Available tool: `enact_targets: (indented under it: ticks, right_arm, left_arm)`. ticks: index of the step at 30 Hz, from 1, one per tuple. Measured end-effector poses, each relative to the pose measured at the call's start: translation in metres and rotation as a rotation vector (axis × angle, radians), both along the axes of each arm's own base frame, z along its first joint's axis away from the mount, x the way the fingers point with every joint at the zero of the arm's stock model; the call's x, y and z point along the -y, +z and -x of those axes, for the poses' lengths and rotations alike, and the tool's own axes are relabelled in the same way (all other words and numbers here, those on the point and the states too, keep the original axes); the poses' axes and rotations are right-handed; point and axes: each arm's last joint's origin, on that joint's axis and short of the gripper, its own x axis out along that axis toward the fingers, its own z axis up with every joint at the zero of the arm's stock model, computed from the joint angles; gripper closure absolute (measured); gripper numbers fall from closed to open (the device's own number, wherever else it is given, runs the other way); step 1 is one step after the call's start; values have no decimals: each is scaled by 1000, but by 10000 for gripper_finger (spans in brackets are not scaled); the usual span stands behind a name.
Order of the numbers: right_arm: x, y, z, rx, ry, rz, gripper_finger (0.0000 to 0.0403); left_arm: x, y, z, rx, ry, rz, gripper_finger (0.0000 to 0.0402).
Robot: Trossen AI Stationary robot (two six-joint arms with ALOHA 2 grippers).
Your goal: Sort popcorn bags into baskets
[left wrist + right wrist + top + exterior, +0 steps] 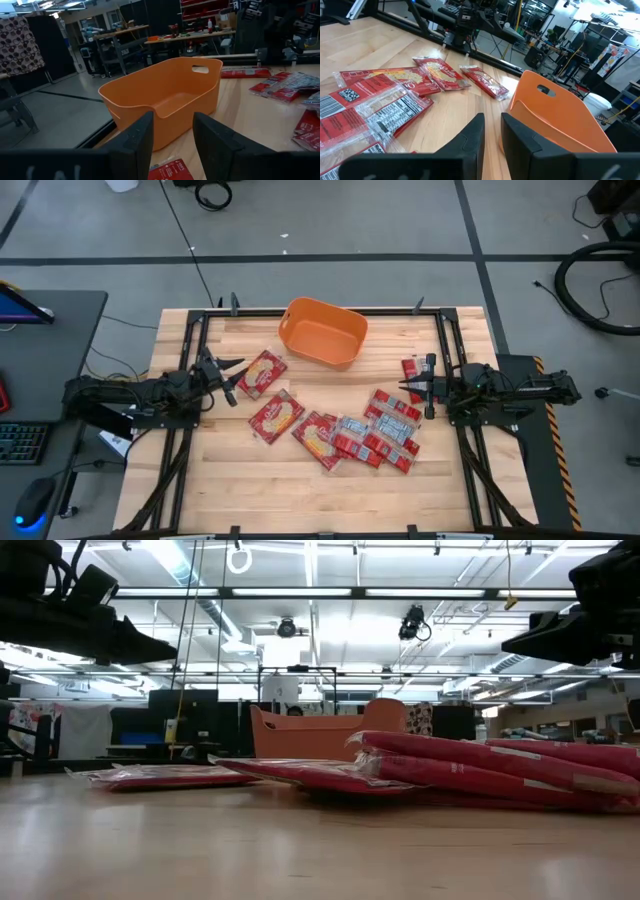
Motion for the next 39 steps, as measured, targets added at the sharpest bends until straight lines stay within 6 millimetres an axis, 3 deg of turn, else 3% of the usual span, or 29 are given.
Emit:
enact_targets:
  ticks: [36, 39]
  right_arm:
    - [0, 0, 0, 0, 0, 0, 335]
    - [0, 0, 0, 0, 0, 0, 335]
  left_arm:
    - [0, 0, 0, 0, 0, 1, 260]
    - [0, 2, 0, 103, -14, 126, 260]
